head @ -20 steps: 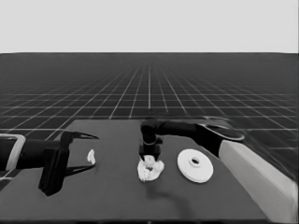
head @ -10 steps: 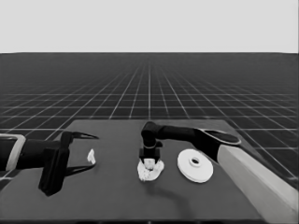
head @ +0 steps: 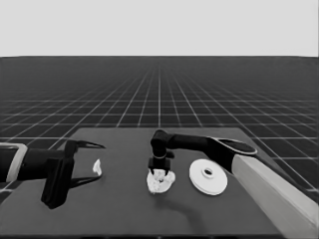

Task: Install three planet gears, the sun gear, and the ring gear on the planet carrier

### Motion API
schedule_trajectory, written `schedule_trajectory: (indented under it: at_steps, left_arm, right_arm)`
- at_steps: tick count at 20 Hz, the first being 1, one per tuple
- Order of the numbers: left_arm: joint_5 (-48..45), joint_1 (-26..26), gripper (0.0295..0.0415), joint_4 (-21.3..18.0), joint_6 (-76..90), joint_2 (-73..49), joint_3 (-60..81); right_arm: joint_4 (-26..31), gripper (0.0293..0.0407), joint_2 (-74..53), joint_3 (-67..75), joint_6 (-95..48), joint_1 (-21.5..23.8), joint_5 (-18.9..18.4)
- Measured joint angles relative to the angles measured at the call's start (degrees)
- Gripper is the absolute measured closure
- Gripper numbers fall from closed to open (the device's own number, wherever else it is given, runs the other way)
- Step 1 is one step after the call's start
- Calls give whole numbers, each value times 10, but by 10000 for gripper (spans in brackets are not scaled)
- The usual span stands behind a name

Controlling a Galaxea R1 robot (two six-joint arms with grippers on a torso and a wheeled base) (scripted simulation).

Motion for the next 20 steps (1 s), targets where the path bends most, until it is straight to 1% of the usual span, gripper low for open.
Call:
schedule_trajectory:
  at_steps: [20]
  left_arm:
    - [0,0,326,0,0,0,0]
  right_arm:
    - [0,390,-1,-1,120,-4,0]
